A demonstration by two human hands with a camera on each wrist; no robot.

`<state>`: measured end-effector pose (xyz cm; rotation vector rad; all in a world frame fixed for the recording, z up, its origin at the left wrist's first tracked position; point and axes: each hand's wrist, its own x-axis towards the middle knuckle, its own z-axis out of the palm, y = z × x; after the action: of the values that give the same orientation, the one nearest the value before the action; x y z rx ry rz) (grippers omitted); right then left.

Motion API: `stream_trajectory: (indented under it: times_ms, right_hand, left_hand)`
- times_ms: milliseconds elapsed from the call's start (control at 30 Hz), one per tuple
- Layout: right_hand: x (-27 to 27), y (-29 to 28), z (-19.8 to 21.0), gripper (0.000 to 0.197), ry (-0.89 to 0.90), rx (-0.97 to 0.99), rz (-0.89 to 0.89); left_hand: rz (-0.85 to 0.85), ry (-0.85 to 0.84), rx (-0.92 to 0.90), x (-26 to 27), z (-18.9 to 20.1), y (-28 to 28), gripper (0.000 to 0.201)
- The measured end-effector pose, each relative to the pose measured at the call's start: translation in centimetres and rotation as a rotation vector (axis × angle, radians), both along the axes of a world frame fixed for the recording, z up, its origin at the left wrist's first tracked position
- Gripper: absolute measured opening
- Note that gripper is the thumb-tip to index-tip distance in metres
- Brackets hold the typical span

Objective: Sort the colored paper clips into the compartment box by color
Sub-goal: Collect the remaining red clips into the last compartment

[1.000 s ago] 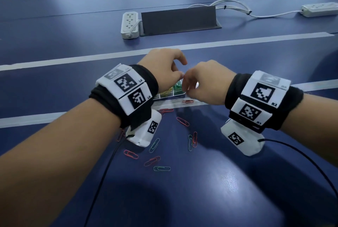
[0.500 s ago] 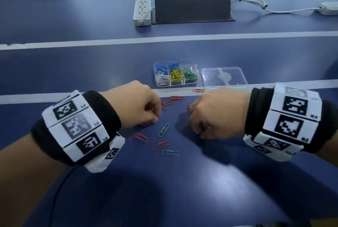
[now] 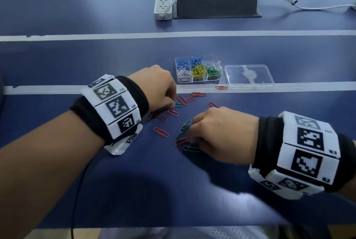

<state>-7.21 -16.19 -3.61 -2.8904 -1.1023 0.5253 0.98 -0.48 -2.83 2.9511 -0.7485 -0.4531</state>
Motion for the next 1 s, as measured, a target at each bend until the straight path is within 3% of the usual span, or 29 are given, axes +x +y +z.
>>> stream_trajectory:
  times_ms: [267,467,600,667,767,1000]
  right_hand:
    - [-0.5,1.1,-0.2,0.024,-0.025,-0.071,0.018]
    - [-0.6,0.6,-0.2,0.031,-0.057,-0.055,-0.041]
    - [-0.3,0.0,0.2,0.042,-0.018,0.008,-0.090]
    - [0.2,-0.5,0.6,0.035,0.019,0.061,-0.162]
    - [1.4,-1.6,0.8,0.029,0.052,0.151,-0.331]
    - [5.9,-4.5,1.9,0.017,0.031,0.292,-0.630]
  left_hand:
    - [-0.062,0.001,0.084,-0.1,0.1,-1.4,0.010]
    - [-0.115,0.004,-0.027,-1.4,0.4,-1.3,0.003]
    - [-0.126,0.078,-0.114,-2.5,0.3,-1.3,0.029]
    - [-0.134,0.078,-0.092,-2.9,0.2,-1.7,0.033]
    - [-0.128,0.059,-0.041,-3.1,0.0,-2.4,0.021]
    - [-0.133,0.073,0.071,-3.5,0.0,-3.6,0.013]
